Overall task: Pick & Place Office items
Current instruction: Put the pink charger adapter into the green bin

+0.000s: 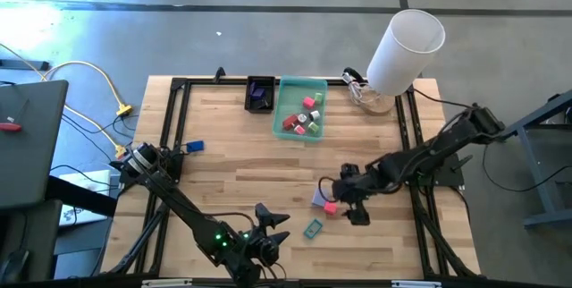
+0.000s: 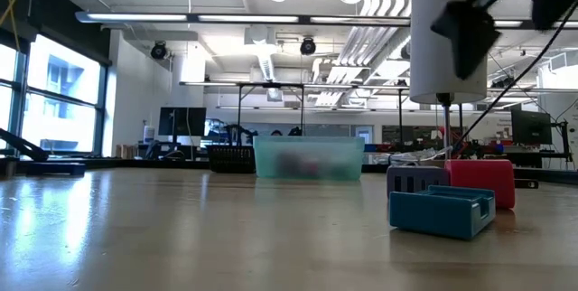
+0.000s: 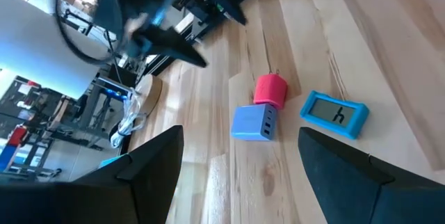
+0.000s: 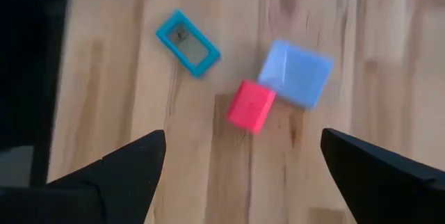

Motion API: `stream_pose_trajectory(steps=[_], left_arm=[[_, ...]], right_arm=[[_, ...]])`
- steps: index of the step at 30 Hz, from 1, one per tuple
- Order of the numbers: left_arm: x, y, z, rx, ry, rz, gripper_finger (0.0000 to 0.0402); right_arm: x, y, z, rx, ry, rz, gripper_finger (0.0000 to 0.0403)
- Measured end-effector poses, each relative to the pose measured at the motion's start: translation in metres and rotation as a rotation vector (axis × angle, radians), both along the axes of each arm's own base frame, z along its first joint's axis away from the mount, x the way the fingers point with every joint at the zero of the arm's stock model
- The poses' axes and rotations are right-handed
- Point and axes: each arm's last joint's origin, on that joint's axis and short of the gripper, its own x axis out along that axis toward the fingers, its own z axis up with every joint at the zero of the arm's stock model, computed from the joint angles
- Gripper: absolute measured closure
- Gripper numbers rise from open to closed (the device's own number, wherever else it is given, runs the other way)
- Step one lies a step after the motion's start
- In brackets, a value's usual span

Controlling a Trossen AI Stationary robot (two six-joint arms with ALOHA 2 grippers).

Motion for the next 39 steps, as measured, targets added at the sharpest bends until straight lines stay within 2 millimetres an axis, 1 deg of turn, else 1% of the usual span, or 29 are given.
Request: stream_pose_trajectory(steps=[2,4,8,12,15,18,22,25,27,30,32,35,39], left_arm=[[0.001,0.001,0.0,0.0,0.0,0.002,0.0126],[0.002,0.002,0.0,0.001,0.0,0.006,0.0126],[0.005,0.005,0.0,-0.013,-0.006,0.022,0.0126],[0.005,0.008,-0.001,-0.027,-0.008,0.035,0.0126],[0.005,0.008,-0.002,-0.021,0.009,0.028,0.0126],[0.005,0.007,-0.002,-0.036,0.024,0.006,0.0126],[0.005,0.007,-0.003,-0.047,0.038,-0.01,0.0126],[0.004,0.007,-0.004,-0.04,0.045,-0.01,0.0126],[0.004,0.007,-0.004,-0.037,0.046,-0.008,0.0126],[0.004,0.007,-0.004,-0.028,0.049,-0.011,0.0126],[0.004,0.007,-0.004,-0.03,0.049,-0.01,0.0126],[0.004,0.007,-0.004,-0.034,0.047,-0.008,0.0126],[0.003,0.007,-0.004,-0.035,0.047,-0.011,0.0126]], right_arm=[[0.0,0.005,-0.006,0.03,0.019,-0.058,0.0031],[0.006,0.011,-0.008,0.06,-0.006,-0.091,0.0031],[0.016,0.022,-0.021,0.091,-0.003,-0.09,0.0031],[0.024,0.027,-0.041,0.057,0.035,-0.088,0.0031],[0.029,0.022,-0.05,0.061,0.075,-0.11,0.0031],[0.033,0.015,-0.051,0.086,0.091,-0.122,0.0031],[0.034,0.007,-0.052,0.042,0.097,-0.131,0.0031],[0.035,0.001,-0.052,0.046,0.109,-0.13,0.0031],[0.036,-0.001,-0.052,0.047,0.109,-0.127,0.0031],[0.036,-0.002,-0.052,0.029,0.098,-0.166,0.0031],[0.038,0.0,-0.057,0.019,0.11,-0.18,0.0031],[0.039,0.001,-0.07,0.011,0.169,-0.2,0.0031],[0.045,0.004,-0.082,0.041,0.195,-0.186,0.0031]])
